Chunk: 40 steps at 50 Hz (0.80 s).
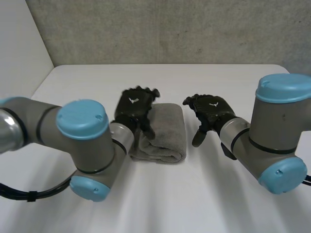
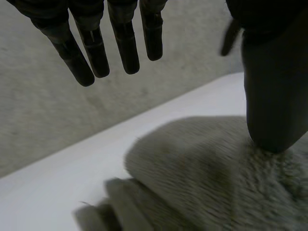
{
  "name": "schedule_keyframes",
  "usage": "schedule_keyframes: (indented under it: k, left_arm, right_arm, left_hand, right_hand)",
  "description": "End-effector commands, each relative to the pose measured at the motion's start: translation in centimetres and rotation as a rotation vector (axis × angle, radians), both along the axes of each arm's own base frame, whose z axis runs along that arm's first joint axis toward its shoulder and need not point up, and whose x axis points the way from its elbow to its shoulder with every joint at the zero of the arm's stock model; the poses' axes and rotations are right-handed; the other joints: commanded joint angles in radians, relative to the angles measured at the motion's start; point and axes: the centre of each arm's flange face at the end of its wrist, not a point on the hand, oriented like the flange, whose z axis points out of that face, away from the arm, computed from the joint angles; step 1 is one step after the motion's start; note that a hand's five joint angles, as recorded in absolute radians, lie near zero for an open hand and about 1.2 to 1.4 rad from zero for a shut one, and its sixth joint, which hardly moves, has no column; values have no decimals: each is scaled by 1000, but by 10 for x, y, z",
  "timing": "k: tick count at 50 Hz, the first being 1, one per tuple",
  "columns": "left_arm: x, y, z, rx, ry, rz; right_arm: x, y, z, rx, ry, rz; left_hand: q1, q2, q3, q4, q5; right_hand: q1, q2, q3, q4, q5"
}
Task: Fold the towel.
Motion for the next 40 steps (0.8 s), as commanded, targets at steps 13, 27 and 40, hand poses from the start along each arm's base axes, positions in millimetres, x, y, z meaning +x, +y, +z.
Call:
schedule_keyframes:
  k: [13, 27, 40]
  left_arm:
    - [14, -3, -43, 95, -86, 5]
    - [29, -2, -55, 136, -116, 33]
    - [30, -3, -30, 42, -153, 25]
  right_arm:
    - [34, -34, -54, 95, -62, 43]
    - [64, -22, -62, 80, -67, 118]
    - [60, -23, -49, 73, -57, 107]
  left_hand:
    - [-36, -51, -21, -43, -181]
    - [-25, -40, -9, -31, -170]
    - [-27, -42, -12, -34, -173]
  right_hand:
    - [-60, -78, -72, -91, -59]
    - [-60, -78, -72, -91, -59]
    - [-60, -78, -72, -91, -59]
